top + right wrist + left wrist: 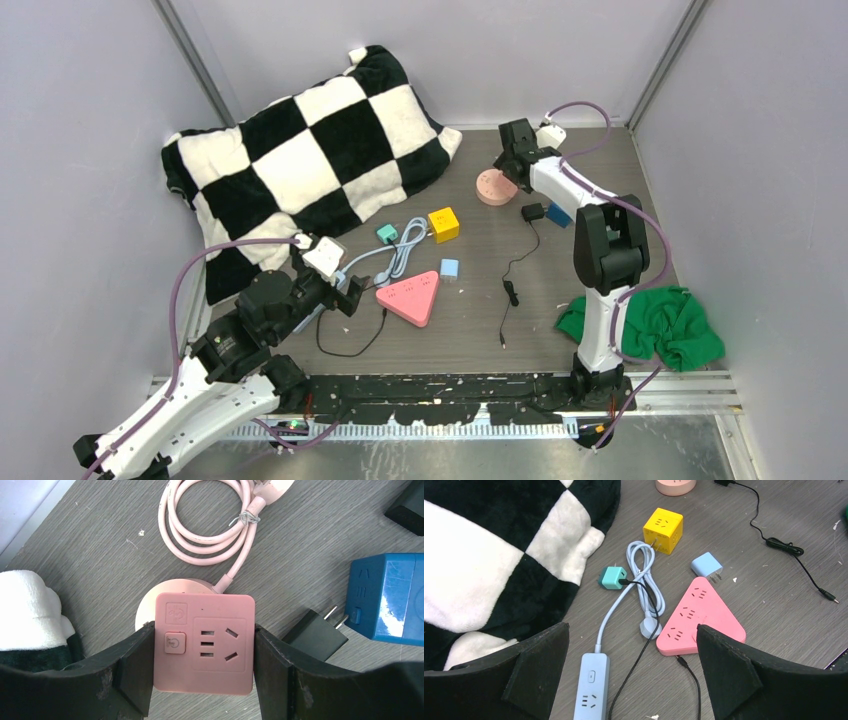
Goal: Insert the plug
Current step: Insert the plug into the socket.
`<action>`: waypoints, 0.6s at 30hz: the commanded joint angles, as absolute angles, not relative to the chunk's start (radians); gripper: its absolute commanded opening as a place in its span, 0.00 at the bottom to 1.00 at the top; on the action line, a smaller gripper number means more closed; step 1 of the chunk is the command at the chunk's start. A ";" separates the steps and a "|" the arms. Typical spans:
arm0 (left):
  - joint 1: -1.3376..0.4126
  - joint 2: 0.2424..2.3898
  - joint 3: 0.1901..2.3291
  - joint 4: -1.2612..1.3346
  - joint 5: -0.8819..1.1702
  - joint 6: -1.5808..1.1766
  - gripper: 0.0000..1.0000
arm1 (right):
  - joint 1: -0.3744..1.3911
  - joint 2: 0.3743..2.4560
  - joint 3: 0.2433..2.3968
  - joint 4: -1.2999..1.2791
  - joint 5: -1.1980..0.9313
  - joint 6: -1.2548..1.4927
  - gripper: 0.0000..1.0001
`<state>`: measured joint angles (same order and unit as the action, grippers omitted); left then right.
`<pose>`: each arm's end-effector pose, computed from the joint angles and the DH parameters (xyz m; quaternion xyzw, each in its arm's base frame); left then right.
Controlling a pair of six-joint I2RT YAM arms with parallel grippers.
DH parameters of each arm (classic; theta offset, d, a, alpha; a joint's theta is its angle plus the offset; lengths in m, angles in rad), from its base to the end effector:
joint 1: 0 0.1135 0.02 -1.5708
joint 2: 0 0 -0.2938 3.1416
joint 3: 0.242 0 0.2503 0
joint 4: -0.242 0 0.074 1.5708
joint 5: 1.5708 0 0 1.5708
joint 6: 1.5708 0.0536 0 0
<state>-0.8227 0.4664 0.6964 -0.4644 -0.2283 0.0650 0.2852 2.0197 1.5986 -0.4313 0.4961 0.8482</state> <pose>0.0791 -0.0674 0.3301 0.2711 0.7346 -0.1446 0.6050 0.4616 0.1087 0.2424 0.3350 0.8478 -0.0110 0.4109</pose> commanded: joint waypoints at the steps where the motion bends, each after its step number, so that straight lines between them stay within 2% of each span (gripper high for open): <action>1: -0.821 0.460 0.690 -0.430 -0.215 0.081 0.99 | 0.283 2.007 1.633 -0.449 0.531 0.846 0.36; 18: -0.821 0.456 0.690 -0.429 -0.212 0.081 0.99 | 0.332 2.093 1.607 -0.513 0.563 0.821 0.36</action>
<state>-0.8227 0.4660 0.6891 -0.4641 -0.2234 0.0650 0.3141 2.0327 1.6009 -0.4393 0.5362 0.8330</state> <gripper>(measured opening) 0.989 0.668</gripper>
